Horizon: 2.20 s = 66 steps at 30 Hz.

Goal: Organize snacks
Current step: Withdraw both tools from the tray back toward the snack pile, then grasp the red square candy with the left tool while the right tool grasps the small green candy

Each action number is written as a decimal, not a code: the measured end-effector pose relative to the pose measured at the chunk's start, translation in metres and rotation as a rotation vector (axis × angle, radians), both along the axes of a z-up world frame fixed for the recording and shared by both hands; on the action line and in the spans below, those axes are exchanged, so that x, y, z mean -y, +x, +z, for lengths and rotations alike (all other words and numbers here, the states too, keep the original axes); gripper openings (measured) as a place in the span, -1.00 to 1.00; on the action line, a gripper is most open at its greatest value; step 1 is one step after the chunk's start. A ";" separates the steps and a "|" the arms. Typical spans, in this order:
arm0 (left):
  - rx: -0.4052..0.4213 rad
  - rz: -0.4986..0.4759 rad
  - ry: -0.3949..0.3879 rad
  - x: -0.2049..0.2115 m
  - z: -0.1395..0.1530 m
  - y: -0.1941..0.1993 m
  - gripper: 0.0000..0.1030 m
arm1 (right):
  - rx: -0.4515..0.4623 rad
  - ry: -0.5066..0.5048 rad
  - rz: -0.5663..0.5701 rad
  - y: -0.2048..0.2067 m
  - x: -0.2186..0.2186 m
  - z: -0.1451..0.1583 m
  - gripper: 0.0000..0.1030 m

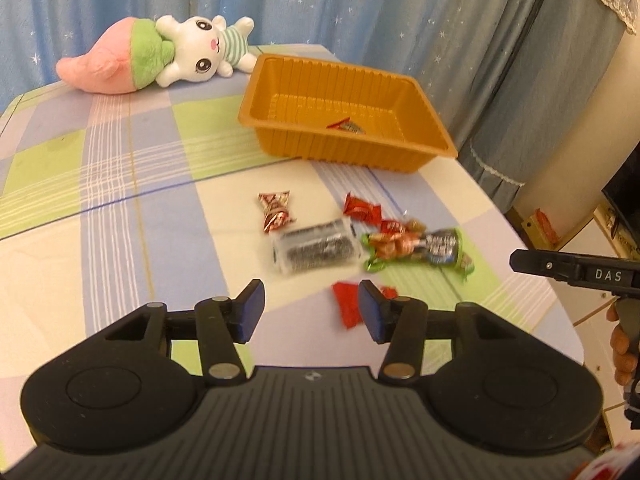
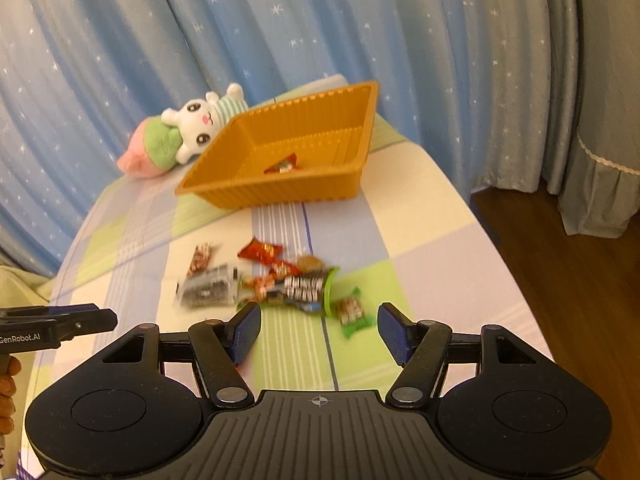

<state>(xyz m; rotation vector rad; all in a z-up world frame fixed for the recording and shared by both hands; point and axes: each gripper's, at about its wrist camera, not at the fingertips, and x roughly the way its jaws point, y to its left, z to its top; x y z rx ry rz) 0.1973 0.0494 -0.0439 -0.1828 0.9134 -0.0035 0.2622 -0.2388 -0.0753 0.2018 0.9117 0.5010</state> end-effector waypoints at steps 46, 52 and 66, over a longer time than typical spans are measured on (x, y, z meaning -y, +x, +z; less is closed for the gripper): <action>-0.067 -0.233 0.181 0.065 -0.061 0.015 0.20 | -0.108 -0.065 -0.010 -0.013 0.002 -0.041 0.26; -0.088 -0.255 0.221 0.072 -0.074 0.029 0.20 | -0.119 -0.066 -0.022 -0.006 0.008 -0.044 0.26; -0.088 -0.283 0.279 0.086 -0.084 0.058 0.30 | -0.145 -0.061 -0.052 0.008 0.023 -0.049 0.26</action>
